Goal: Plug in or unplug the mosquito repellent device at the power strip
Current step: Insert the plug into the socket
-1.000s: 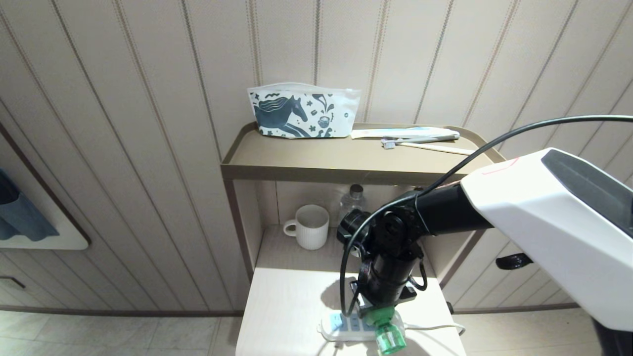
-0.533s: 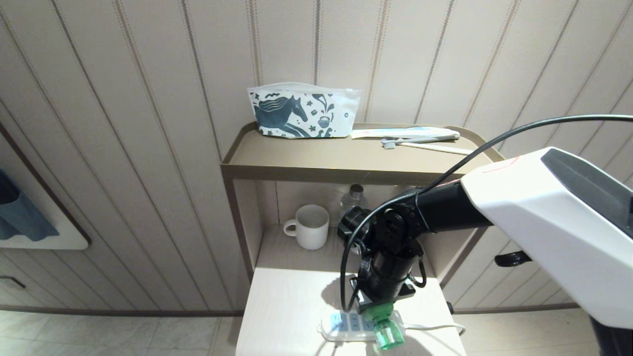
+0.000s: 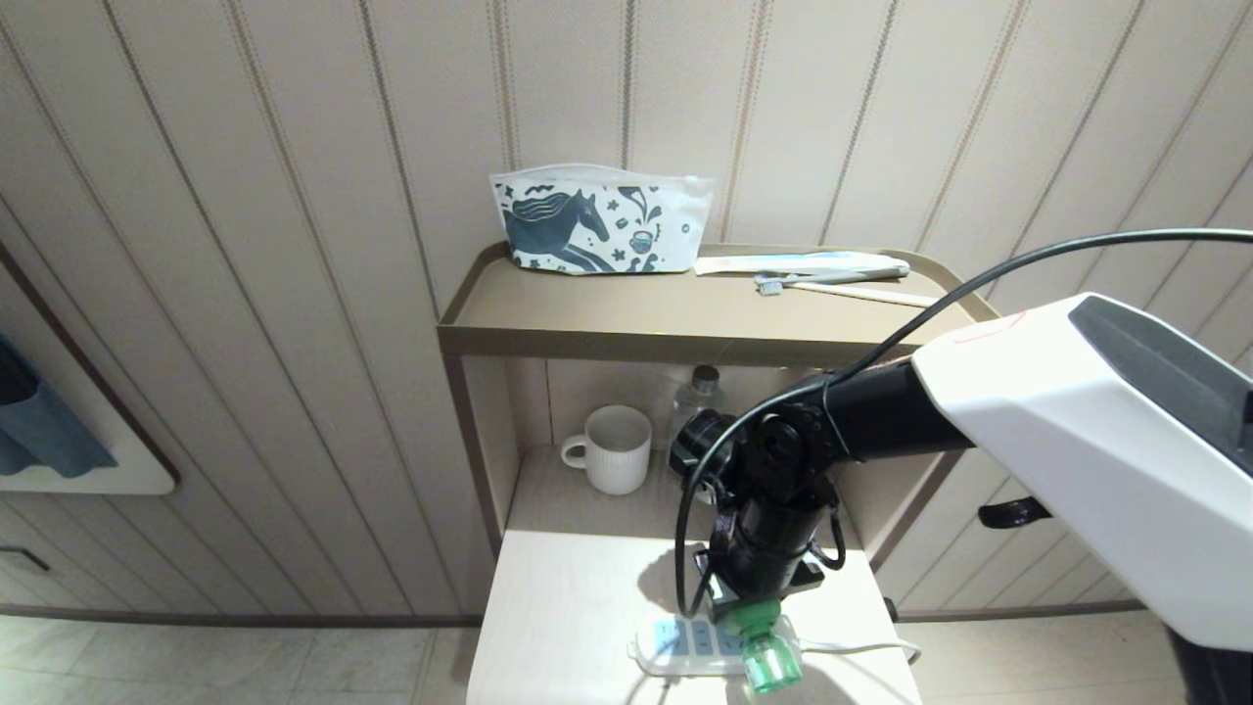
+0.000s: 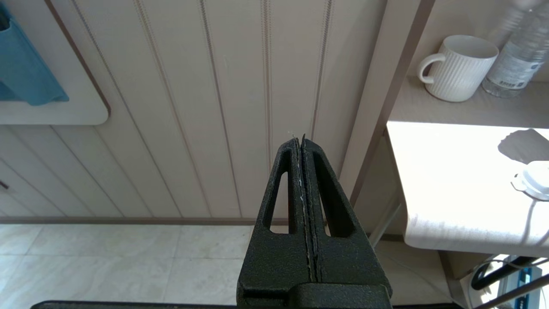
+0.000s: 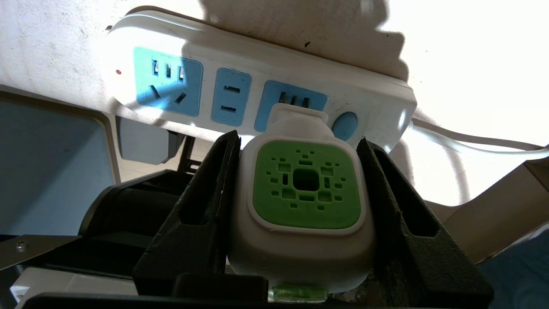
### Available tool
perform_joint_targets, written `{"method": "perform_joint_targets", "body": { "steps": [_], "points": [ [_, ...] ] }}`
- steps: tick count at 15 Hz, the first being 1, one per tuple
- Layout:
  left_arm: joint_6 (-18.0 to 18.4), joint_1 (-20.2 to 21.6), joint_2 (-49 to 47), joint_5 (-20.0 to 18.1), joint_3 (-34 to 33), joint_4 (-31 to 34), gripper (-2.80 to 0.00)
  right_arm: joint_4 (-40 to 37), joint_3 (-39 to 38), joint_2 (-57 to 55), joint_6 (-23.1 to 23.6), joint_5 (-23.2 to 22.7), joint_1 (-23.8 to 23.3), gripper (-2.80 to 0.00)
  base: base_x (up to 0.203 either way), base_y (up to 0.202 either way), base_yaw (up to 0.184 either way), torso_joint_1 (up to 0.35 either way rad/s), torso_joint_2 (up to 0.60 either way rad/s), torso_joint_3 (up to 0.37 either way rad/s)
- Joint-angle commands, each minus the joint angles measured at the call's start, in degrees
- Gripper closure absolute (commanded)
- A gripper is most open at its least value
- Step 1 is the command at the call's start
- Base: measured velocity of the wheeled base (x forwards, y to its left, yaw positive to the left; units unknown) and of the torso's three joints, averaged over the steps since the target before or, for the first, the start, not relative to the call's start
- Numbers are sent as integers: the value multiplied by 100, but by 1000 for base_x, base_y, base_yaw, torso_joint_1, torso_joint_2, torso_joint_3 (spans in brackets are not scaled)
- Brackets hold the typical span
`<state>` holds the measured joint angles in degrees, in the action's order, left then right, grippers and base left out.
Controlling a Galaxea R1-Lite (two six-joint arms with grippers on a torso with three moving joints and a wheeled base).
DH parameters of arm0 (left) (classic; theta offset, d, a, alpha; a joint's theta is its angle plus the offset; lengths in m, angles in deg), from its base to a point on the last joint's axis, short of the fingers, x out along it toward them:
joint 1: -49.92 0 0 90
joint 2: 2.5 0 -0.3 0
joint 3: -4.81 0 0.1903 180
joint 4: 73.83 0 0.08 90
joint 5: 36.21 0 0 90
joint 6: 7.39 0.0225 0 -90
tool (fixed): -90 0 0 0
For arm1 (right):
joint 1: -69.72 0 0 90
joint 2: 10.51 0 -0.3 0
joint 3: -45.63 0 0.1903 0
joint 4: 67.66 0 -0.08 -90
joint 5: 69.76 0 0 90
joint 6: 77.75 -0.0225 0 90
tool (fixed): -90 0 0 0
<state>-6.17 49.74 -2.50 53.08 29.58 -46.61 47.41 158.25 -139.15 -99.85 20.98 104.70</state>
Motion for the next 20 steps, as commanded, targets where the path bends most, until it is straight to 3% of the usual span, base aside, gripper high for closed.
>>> {"method": "perform_joint_targets", "body": {
  "steps": [1,20],
  "points": [
    [1,1,0,0,0,1,0,-19,13,-91,-22,-4,9,0,0,0,0,0,0,0],
    [1,1,0,0,0,1,0,78,66,-222,-26,-36,35,0,0,0,0,0,0,0]
  ]
}}
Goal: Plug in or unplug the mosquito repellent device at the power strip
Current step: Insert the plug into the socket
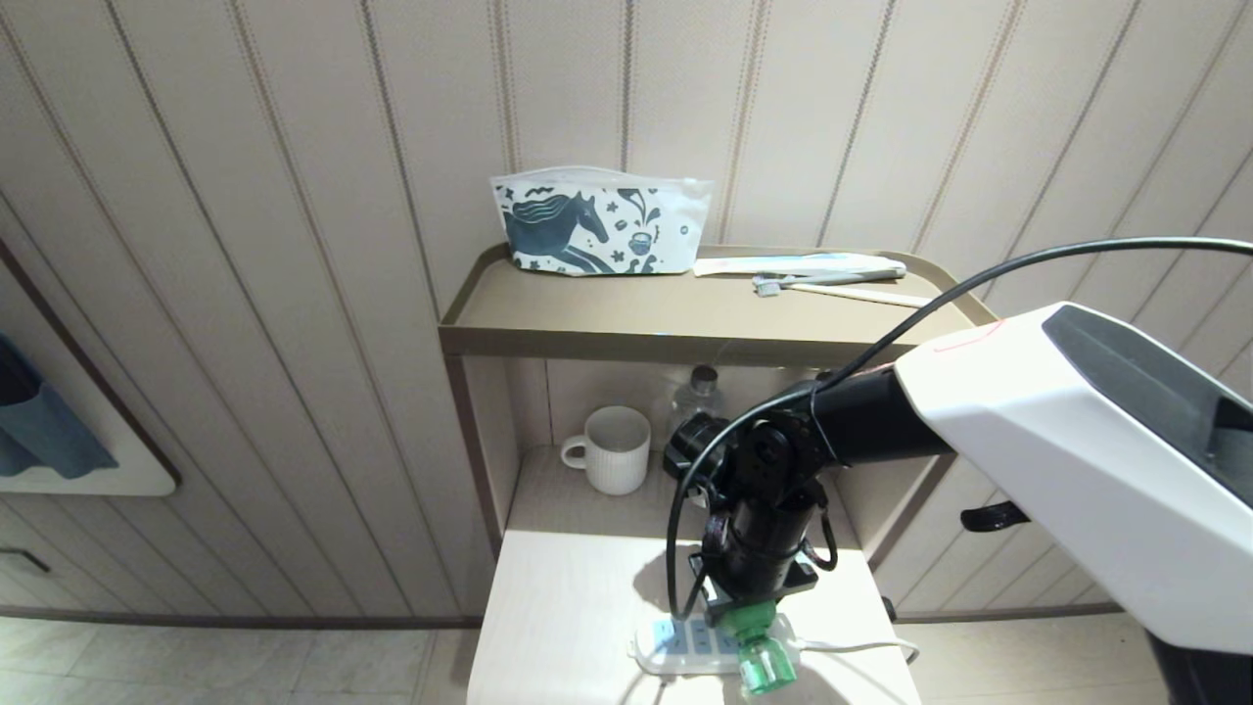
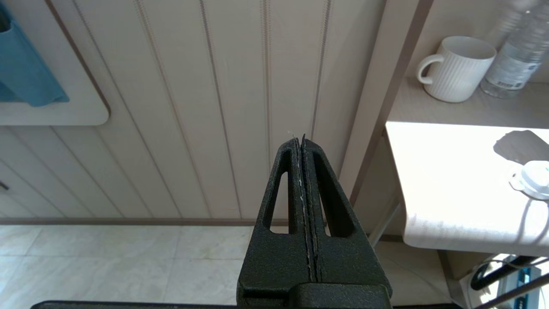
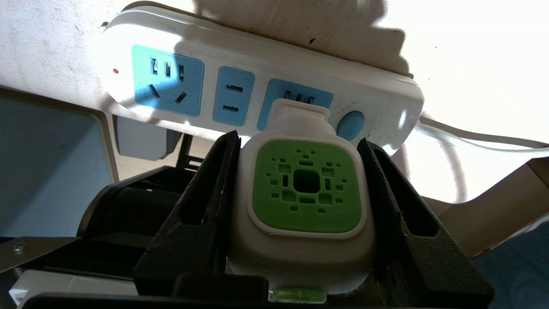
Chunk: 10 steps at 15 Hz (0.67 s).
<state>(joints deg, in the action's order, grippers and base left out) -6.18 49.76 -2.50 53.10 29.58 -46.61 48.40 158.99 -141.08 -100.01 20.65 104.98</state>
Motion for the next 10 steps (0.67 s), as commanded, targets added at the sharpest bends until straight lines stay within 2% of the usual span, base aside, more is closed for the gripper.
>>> {"method": "perform_joint_targets", "body": {
  "steps": [1,10],
  "points": [
    [2,-2,0,-1,0,1,0,-21,-30,-30,-15,-6,8,0,0,0,0,0,0,0],
    [2,5,0,-1,0,1,0,165,-150,-36,-14,2,-19,0,0,0,0,0,0,0]
  ]
}}
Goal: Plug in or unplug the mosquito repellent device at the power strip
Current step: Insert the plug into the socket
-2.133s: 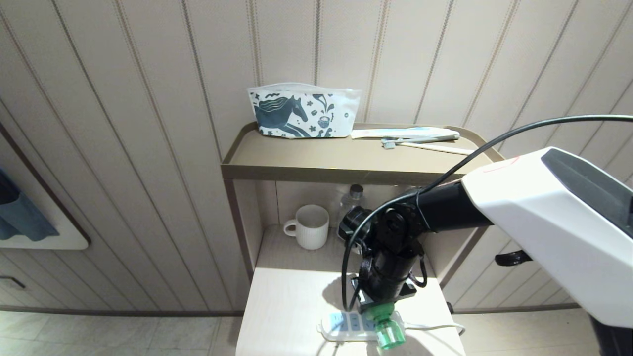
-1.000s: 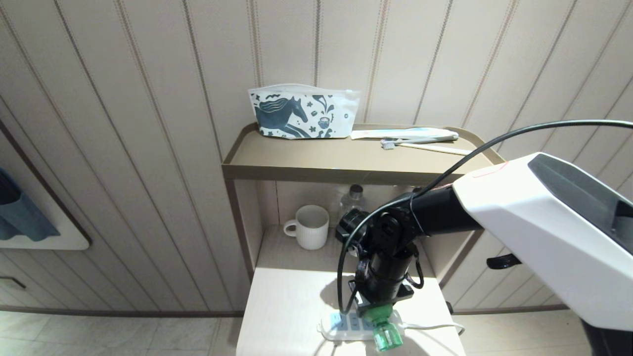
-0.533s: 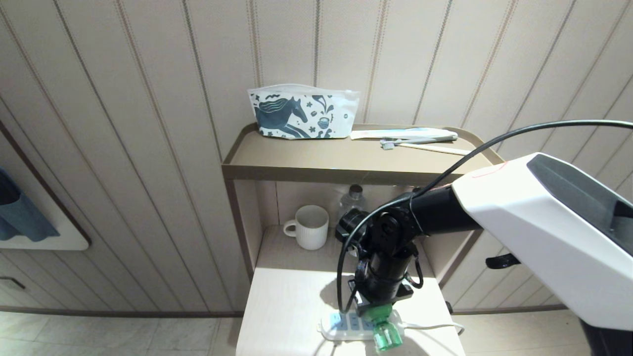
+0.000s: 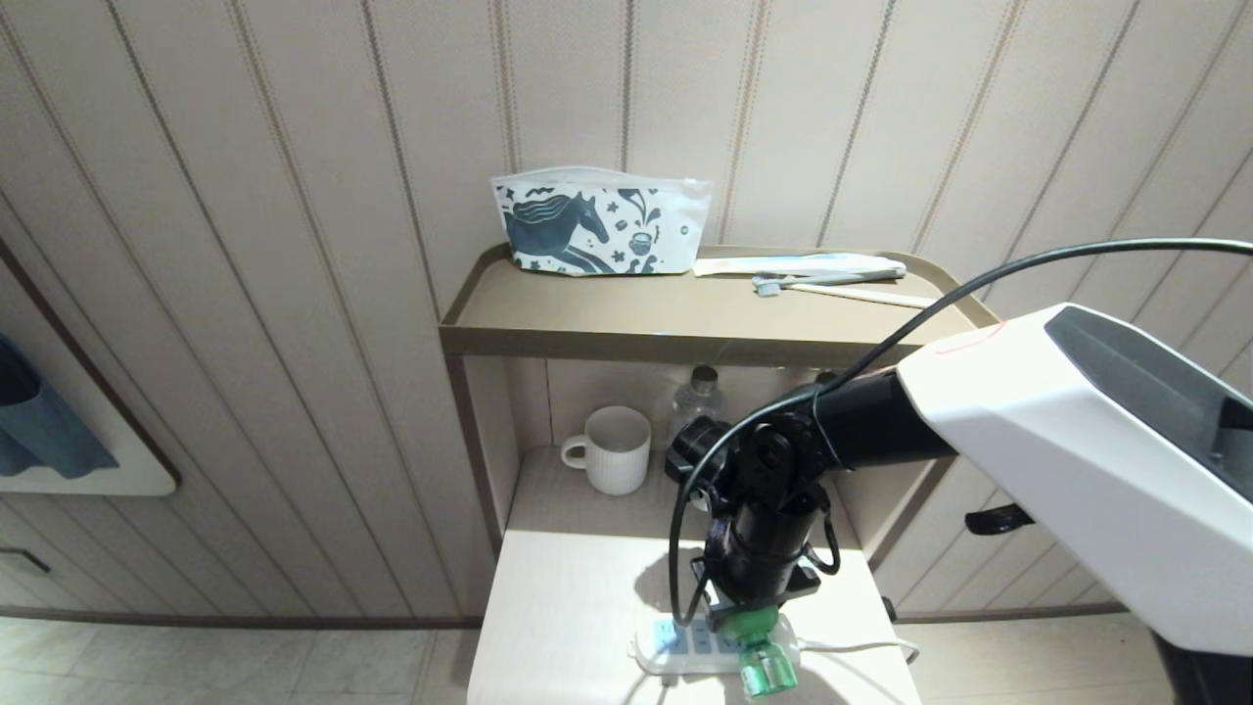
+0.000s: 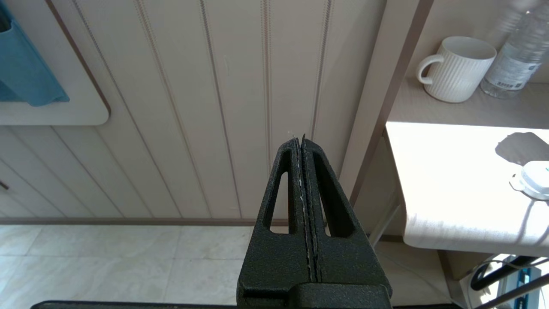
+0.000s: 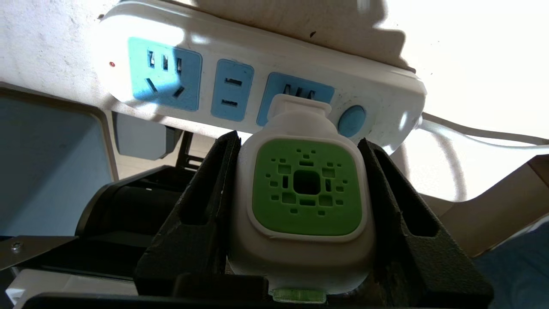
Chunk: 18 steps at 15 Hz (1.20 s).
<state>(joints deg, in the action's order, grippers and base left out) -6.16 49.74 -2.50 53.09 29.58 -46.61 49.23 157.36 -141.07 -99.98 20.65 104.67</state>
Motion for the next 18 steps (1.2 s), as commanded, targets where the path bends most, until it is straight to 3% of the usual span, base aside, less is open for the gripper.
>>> {"method": "perform_joint_targets", "body": {
  "steps": [1,9,18],
  "points": [
    [0,1,0,0,0,1,0,105,43,-62,-15,3,3,0,0,0,0,0,0,0],
    [0,1,0,0,0,1,0,89,295,-259,0,29,-50,0,0,0,0,0,0,0],
    [0,1,0,0,0,1,0,107,-133,66,-15,32,-108,0,0,0,0,0,0,0]
  ]
}}
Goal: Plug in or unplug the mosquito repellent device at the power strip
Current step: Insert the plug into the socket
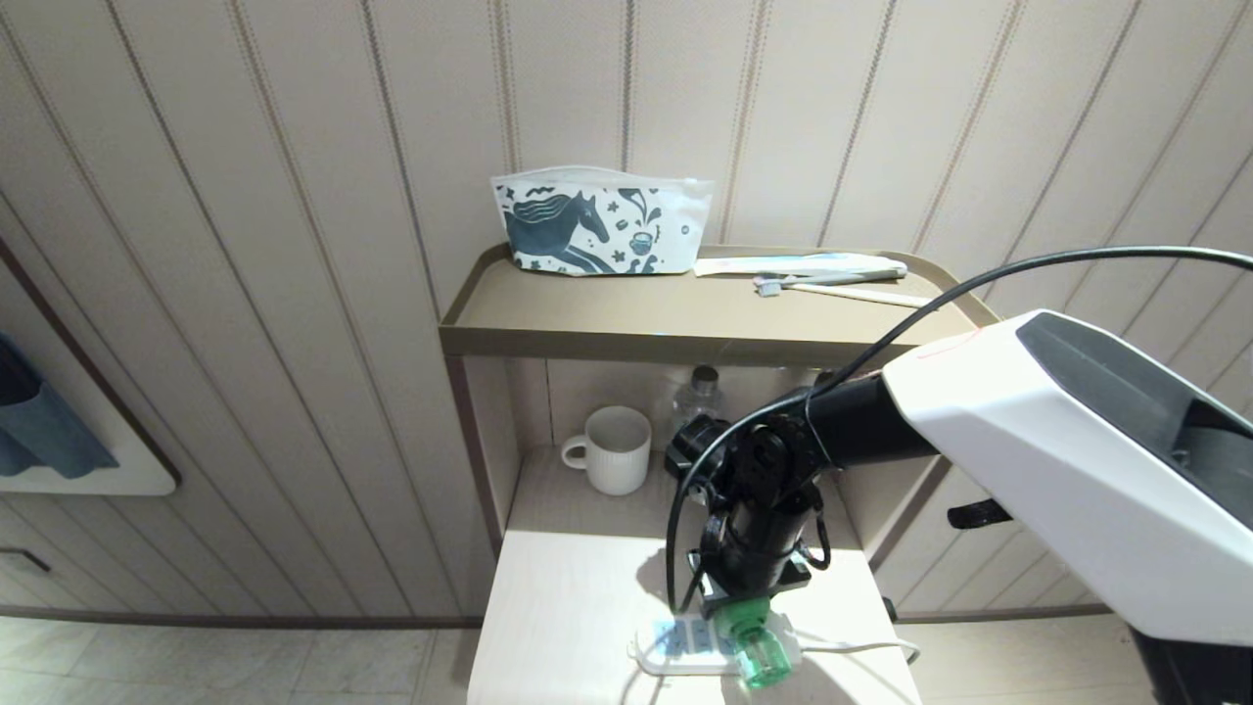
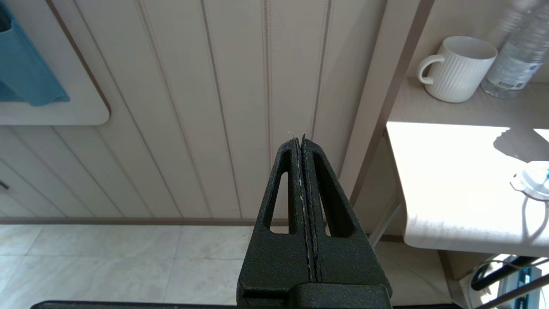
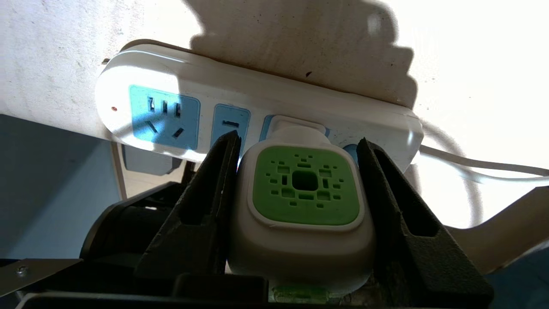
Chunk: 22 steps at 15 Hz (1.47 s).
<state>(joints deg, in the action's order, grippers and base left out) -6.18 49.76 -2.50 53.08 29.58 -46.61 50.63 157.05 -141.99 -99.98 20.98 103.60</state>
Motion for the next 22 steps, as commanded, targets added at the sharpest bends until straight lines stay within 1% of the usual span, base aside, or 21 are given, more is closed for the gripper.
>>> {"method": "perform_joint_targets", "body": {
  "steps": [1,9,10,14,18,22],
  "points": [
    [2,-2,0,0,0,1,0,-33,-103,185,-28,5,-4,0,0,0,0,0,0,0],
    [2,-2,0,0,0,1,0,71,-189,388,-62,14,22,0,0,0,0,0,0,0],
    [2,-2,0,0,0,1,0,72,-201,404,-62,14,22,-280,0,0,0,0,0,0],
    [2,-2,0,0,0,1,0,345,-367,447,-62,47,40,-280,0,0,0,0,0,0],
    [2,4,0,0,0,1,0,345,-334,513,-62,57,22,-280,0,0,0,0,0,0],
    [2,-2,0,0,0,1,0,319,-532,1125,-70,75,75,-280,0,0,0,0,0,0]
  ]
}}
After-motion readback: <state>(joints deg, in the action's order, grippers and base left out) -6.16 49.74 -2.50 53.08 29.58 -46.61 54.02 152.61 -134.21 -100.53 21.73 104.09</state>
